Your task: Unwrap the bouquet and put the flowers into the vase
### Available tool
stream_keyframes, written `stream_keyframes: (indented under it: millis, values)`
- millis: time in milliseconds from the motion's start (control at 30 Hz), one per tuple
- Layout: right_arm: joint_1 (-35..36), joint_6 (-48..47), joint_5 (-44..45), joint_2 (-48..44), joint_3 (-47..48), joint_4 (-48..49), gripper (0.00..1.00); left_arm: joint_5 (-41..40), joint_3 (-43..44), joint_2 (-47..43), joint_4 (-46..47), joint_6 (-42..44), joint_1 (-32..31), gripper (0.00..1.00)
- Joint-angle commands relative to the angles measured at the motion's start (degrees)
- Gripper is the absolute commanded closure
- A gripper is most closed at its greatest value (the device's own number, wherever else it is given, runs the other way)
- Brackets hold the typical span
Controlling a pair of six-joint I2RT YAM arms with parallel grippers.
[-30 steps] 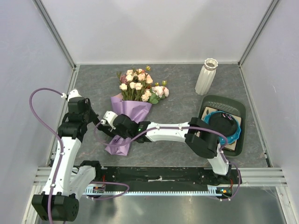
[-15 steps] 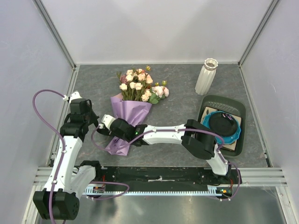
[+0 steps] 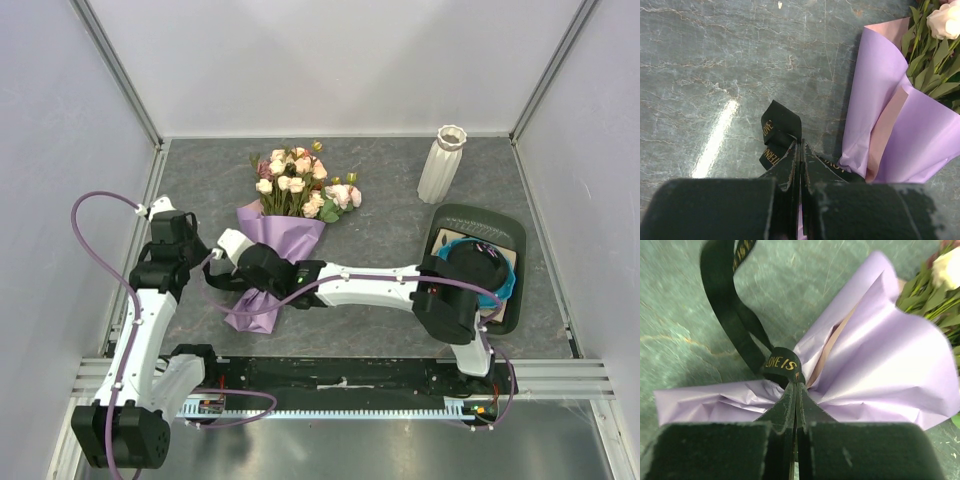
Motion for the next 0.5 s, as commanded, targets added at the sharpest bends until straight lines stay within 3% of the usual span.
stream_keyframes:
  millis: [0, 233, 467]
  values:
    - [0.3, 4.19, -0.13, -6.34, 1.73, 4.24, 1.0, -0.71, -0.02, 0.71, 2.18, -0.69, 0.25, 0.98]
    - [0.13, 4.73, 1.18, -12.84, 2.78, 4.68, 1.0, -2.9, 0.07, 0.19, 1.3, -1.3, 2.01, 0.98]
    - [-1.1, 2.61, 14.09, -28.03, -7.31, 5.3, 1.0, -4.05, -0.11, -0.52, 1.13, -1.74, 2.18, 0.98]
